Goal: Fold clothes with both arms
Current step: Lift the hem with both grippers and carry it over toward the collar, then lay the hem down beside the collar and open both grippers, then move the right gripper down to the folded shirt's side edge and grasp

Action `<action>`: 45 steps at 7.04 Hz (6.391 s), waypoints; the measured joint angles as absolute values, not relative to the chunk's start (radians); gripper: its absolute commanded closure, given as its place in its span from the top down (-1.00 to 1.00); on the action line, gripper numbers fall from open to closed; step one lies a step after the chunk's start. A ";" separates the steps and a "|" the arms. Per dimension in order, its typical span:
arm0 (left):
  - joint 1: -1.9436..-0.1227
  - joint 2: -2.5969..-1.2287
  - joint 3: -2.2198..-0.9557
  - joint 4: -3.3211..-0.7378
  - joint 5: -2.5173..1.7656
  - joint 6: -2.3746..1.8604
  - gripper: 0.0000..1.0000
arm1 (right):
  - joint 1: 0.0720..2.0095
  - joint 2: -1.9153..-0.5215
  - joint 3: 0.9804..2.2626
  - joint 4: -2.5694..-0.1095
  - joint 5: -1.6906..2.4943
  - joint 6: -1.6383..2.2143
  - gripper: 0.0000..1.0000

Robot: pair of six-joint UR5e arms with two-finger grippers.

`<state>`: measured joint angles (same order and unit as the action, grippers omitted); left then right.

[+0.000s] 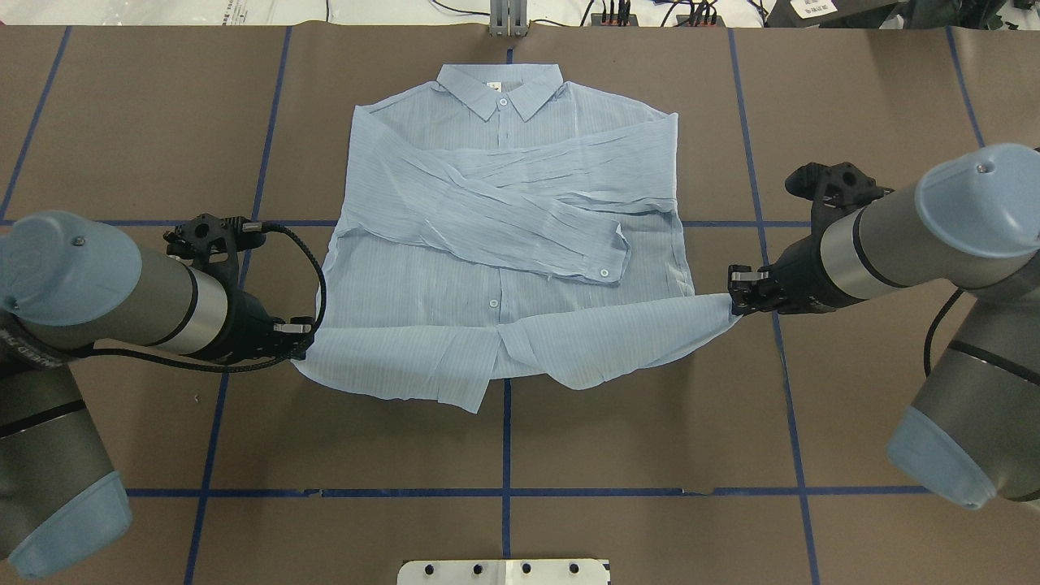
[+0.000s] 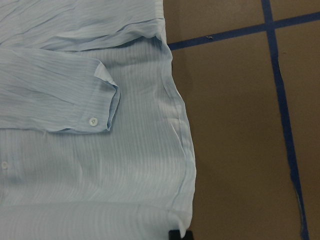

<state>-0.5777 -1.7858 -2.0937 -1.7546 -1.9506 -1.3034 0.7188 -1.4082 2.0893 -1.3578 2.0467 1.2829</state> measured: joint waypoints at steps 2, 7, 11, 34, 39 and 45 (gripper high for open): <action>-0.623 -1.831 -2.082 -1.744 -1.950 -1.302 -1.00 | 0.759 -1.338 2.044 -1.360 2.057 1.282 -1.00; -0.819 -2.063 -1.837 -1.742 -1.990 -1.302 -1.00 | 0.887 -1.131 1.825 -1.368 2.087 1.271 -1.00; -0.892 -2.249 -1.508 -1.846 -1.997 -1.301 -1.00 | 0.974 -0.940 1.487 -1.361 2.133 1.134 -1.00; -0.939 -2.324 -1.161 -2.117 -1.971 -1.303 1.00 | 0.966 -0.821 1.089 -1.049 2.115 1.029 1.00; -0.939 -2.315 -1.167 -2.115 -1.970 -1.308 1.00 | 0.853 -1.023 1.339 -1.042 2.097 1.035 0.70; -0.939 -2.314 -1.177 -2.113 -1.970 -1.310 1.00 | 0.800 -1.085 1.397 -1.043 2.120 1.034 0.17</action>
<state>-0.9388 -2.3143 -1.1775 -2.1134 -1.9696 -1.3104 0.7998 -1.0854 1.3973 -1.0435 2.1197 1.0338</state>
